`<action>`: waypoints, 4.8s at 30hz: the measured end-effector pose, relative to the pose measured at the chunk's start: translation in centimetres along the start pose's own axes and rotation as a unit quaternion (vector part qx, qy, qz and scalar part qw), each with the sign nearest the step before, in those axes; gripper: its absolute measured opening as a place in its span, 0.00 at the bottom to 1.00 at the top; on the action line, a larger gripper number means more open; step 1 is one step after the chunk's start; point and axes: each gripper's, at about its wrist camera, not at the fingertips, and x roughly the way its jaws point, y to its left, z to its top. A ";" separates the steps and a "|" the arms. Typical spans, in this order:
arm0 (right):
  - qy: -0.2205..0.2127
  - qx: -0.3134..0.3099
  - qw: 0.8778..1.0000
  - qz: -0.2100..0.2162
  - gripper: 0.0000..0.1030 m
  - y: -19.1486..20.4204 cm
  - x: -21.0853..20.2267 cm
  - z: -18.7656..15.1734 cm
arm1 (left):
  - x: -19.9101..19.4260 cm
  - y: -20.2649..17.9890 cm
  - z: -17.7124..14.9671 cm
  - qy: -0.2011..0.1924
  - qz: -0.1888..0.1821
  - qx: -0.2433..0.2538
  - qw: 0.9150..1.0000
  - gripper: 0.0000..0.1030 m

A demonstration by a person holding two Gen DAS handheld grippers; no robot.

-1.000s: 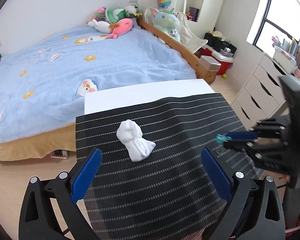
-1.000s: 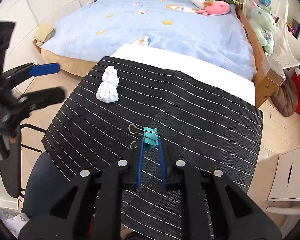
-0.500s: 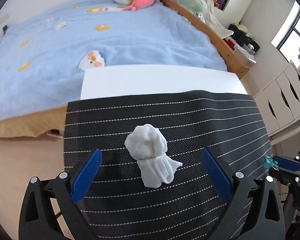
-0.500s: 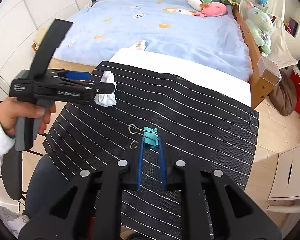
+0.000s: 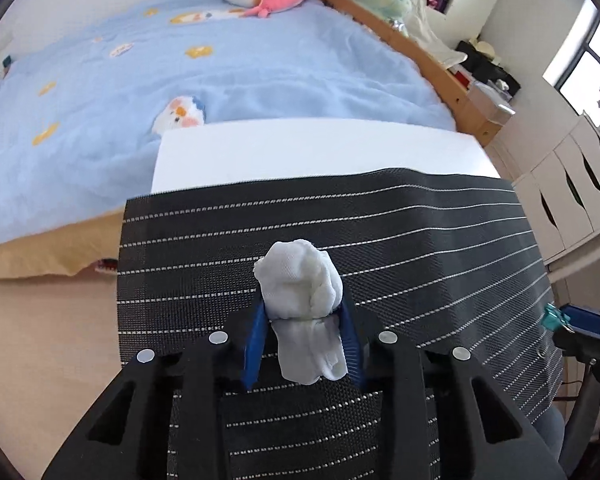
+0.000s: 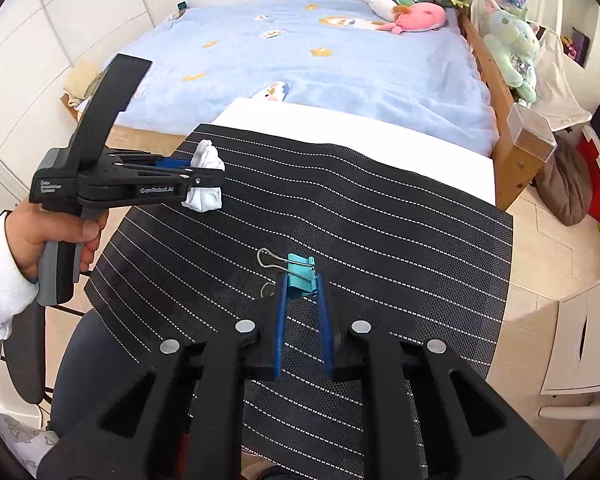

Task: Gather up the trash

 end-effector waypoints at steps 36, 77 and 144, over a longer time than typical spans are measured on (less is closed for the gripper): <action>-0.093 0.000 0.995 0.033 0.14 6.6 -12.2 -11.4 | -17.6 -8.9 -15.4 -0.133 -0.088 0.161 0.974 0.32; -0.092 0.019 0.995 0.027 0.97 8.4 -12.9 -15.4 | -18.5 -9.7 -19.5 -0.113 -0.116 0.184 0.970 0.32; -0.148 0.054 0.987 -0.034 0.97 5.3 -13.9 -7.4 | -17.9 -5.5 -12.2 -0.149 -0.088 0.085 0.981 0.94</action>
